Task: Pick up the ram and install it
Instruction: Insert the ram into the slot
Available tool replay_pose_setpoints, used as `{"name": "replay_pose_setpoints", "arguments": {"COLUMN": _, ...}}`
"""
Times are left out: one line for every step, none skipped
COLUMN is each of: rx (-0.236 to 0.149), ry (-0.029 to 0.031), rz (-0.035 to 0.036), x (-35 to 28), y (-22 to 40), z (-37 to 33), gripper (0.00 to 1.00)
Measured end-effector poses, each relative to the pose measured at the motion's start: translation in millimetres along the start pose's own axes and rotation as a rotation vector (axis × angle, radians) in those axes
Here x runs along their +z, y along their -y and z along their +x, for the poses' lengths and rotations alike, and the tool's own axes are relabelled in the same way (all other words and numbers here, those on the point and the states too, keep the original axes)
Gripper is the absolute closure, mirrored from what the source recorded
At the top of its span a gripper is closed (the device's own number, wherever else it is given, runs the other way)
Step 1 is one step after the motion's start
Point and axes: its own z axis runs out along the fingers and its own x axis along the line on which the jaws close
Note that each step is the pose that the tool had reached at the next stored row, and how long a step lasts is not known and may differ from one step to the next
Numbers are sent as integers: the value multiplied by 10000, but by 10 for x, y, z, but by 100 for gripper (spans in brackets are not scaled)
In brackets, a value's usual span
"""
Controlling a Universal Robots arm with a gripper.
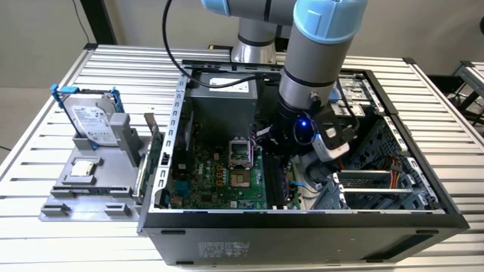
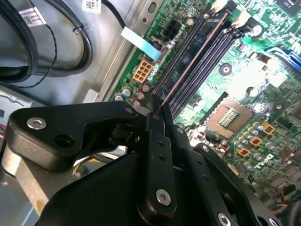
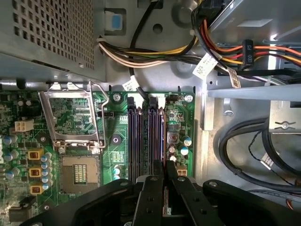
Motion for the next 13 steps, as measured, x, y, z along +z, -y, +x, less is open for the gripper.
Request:
{"name": "replay_pose_setpoints", "arguments": {"rx": -2, "ry": -1, "rz": 39, "x": -24, "y": 1, "z": 0, "gripper": 100}}
{"name": "replay_pose_setpoints", "arguments": {"rx": -5, "ry": 1, "rz": 78, "x": -35, "y": 0, "z": -1, "gripper": 100}}
{"name": "replay_pose_setpoints", "arguments": {"rx": -8, "ry": 2, "rz": 136, "x": -38, "y": 0, "z": 0, "gripper": 100}}
{"name": "replay_pose_setpoints", "arguments": {"rx": -9, "ry": 4, "rz": 201, "x": -38, "y": 1, "z": 0, "gripper": 100}}
{"name": "replay_pose_setpoints", "arguments": {"rx": -13, "ry": 5, "rz": 288, "x": -39, "y": 0, "z": 0, "gripper": 100}}
{"name": "replay_pose_setpoints", "arguments": {"rx": -18, "ry": 7, "rz": 393, "x": -40, "y": -3, "z": 0, "gripper": 100}}
{"name": "replay_pose_setpoints", "arguments": {"rx": -29, "ry": 10, "rz": 501, "x": -40, "y": -11, "z": 0, "gripper": 100}}
{"name": "replay_pose_setpoints", "arguments": {"rx": -42, "ry": 11, "rz": 548, "x": -39, "y": -23, "z": 0, "gripper": 100}}
{"name": "replay_pose_setpoints", "arguments": {"rx": -53, "ry": 10, "rz": 558, "x": -40, "y": -33, "z": 1, "gripper": 100}}
{"name": "replay_pose_setpoints", "arguments": {"rx": -60, "ry": 11, "rz": 558, "x": -39, "y": -39, "z": 1, "gripper": 100}}
{"name": "replay_pose_setpoints", "arguments": {"rx": -62, "ry": 11, "rz": 559, "x": -37, "y": -44, "z": 1, "gripper": 100}}
{"name": "replay_pose_setpoints", "arguments": {"rx": -62, "ry": 12, "rz": 558, "x": -32, "y": -50, "z": 2, "gripper": 100}}
{"name": "replay_pose_setpoints", "arguments": {"rx": -62, "ry": 12, "rz": 561, "x": -26, "y": -62, "z": 3, "gripper": 100}}
